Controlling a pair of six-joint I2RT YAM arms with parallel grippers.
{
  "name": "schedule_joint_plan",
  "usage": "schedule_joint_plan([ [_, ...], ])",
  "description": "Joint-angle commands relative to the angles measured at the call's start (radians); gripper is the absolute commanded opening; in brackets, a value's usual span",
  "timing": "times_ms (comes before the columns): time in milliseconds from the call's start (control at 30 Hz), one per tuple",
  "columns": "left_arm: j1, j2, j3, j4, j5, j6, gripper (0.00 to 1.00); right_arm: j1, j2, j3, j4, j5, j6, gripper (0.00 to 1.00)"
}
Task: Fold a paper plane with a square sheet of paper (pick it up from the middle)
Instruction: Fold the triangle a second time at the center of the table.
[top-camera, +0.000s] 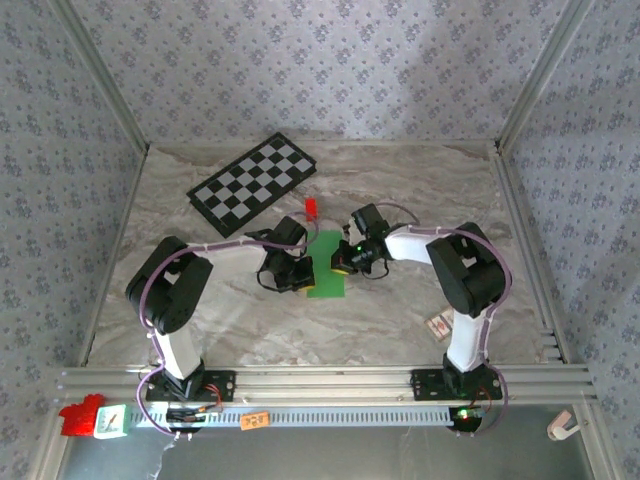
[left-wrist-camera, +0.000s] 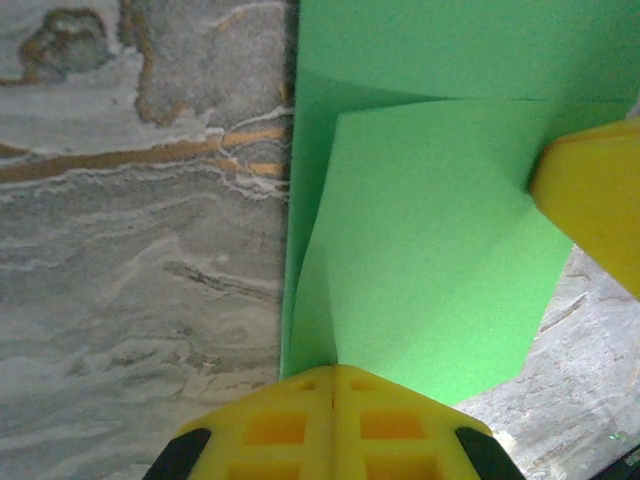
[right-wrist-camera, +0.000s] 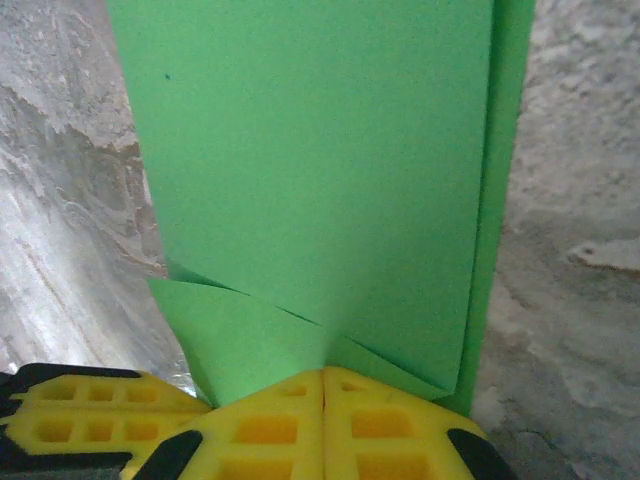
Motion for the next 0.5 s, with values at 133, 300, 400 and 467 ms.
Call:
schedule_joint_plan([
  [133, -0.003, -0.05, 0.03, 0.083, 0.047, 0.016, 0.08, -0.006, 0.052, 0.028, -0.102, 0.066, -0.011, 0.06],
  [300, -0.013, -0.004, 0.049, 0.136, 0.07, -0.002, 0.14, -0.005, 0.063, 0.028, -0.119, 0.079, -0.007, 0.06],
  [400, -0.018, 0.034, 0.069, 0.125, 0.073, 0.006, 0.14, -0.004, 0.068, 0.028, -0.123, 0.083, -0.004, 0.06],
  [467, -0.018, 0.051, 0.076, 0.113, 0.068, 0.01, 0.13, -0.005, 0.071, 0.028, -0.126, 0.084, -0.004, 0.06],
])
